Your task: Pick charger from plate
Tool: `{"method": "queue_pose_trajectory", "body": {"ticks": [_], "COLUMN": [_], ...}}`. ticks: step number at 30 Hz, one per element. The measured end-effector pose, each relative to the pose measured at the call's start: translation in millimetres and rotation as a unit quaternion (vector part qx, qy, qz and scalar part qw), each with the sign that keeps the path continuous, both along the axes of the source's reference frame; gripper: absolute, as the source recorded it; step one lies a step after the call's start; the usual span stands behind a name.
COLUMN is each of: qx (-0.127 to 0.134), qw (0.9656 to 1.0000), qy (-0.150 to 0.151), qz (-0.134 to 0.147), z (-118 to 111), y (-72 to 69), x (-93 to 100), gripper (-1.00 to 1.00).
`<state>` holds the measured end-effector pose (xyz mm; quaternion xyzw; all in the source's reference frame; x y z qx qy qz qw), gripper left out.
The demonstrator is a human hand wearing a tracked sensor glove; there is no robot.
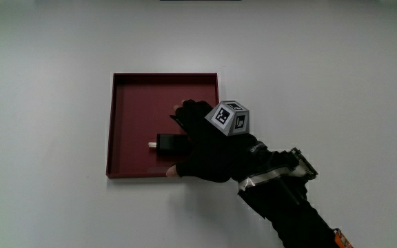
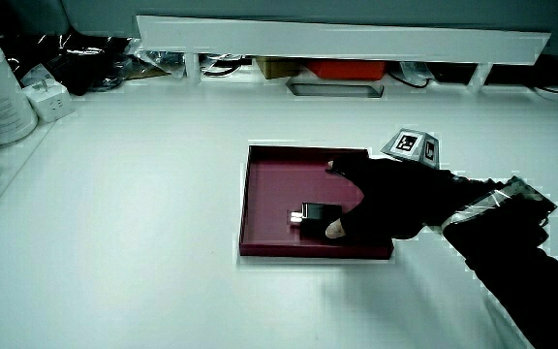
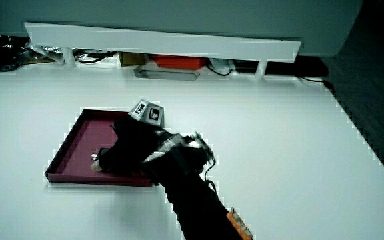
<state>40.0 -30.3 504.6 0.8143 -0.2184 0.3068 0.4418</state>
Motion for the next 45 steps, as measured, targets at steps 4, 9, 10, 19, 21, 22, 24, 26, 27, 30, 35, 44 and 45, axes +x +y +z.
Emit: {"method": "queue_pose_trajectory", "body": {"ticks": [4,9,10,19,21,22,24,26,27,30,35,44,45], "qx": [-0.006,-0.010,-0.008,-0.001,-0.006,-0.006,-0.010,-0.011,-0.012,-0.001,0.017,0.084,0.092], "qw": [1.0000,0.9999,0.9999,0.9998,0.9998,0.9998,0.9997,0.9997,0.9997,0.9996,0.9994,0.9943,0.9935], "qy": [-0.004,0.005,0.007,0.010,0.005,0.002,0.003,0.002,-0.001,0.012,0.007,-0.017,-0.013], "qz": [0.002,0.012,0.012,0.014,0.017,0.017,0.022,0.023,0.022,0.026,0.030,0.064,0.065], "z": [8,19,21,29,27,27,29,32,32,35,34,23,23], "y": [0.3,-0.5,-0.6,1.3,1.5,1.4,1.0,1.0,1.1,0.9,1.7,4.7,4.8], "x": [-4.0,-6.5,-7.4,-12.8,-13.0,-13.5,-13.5,-13.3,-13.5,-13.9,-13.6,-12.6,-12.7], "gripper": [0.00,0.00,0.00,0.00,0.00,0.00,0.05,0.09,0.12,0.19,0.30,0.51,0.53]}}
